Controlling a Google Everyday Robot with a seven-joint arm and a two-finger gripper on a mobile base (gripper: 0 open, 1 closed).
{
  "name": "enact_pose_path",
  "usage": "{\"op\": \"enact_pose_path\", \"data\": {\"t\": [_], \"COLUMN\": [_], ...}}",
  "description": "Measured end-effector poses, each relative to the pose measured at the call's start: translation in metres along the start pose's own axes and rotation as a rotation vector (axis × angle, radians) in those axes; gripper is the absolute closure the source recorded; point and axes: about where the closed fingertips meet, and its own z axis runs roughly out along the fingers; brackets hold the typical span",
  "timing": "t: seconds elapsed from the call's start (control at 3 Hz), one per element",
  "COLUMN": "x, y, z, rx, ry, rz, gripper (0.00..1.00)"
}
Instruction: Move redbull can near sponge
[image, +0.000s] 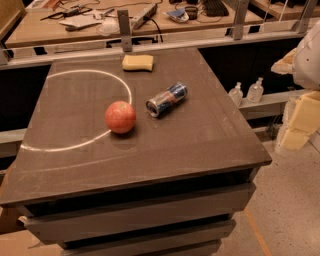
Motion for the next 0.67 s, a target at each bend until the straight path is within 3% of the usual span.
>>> {"op": "enact_pose_path", "data": {"t": [0.33,0.67], "x": [-0.001,-0.005], "y": [-0.001,-0.016], "z": [0.000,0.005], "rx": [0.000,0.000], "ry": [-0.010,-0.117], "rz": [0.001,0.014], "gripper": [0.00,0.00]}}
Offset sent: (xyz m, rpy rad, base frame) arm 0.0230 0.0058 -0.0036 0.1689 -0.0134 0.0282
